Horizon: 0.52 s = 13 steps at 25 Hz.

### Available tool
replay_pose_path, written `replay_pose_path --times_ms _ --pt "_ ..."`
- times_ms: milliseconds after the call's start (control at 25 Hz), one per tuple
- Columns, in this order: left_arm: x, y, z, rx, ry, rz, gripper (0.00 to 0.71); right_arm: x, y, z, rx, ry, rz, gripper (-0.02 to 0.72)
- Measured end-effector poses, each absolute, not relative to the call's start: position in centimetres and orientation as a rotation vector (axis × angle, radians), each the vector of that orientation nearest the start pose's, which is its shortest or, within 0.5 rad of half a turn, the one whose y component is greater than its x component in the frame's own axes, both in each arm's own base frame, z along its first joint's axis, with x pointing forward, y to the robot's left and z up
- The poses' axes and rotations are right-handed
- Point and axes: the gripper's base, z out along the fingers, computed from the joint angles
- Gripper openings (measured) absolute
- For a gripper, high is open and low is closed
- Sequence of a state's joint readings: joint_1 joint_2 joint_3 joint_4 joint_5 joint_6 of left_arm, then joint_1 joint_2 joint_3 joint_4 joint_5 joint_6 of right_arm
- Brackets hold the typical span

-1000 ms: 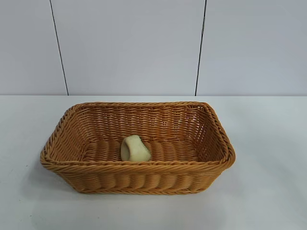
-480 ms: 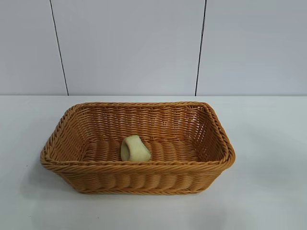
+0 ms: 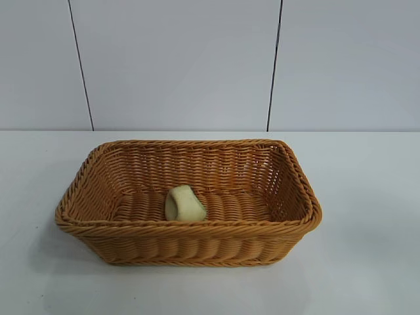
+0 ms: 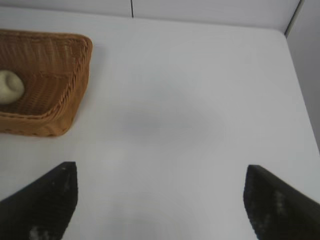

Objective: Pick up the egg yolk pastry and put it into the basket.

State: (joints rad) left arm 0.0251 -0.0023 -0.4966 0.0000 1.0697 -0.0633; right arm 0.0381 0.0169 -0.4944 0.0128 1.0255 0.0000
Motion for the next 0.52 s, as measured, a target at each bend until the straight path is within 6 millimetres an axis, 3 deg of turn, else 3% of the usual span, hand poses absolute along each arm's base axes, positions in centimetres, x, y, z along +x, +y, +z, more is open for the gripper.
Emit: replay_pose_path --times_ms 520 --pt "-0.52 -0.01 27.56 -0.091 2.053 -0.024 0.64 -0.33 0.09 27.86 -0.039 2.011 0.04 0.649"
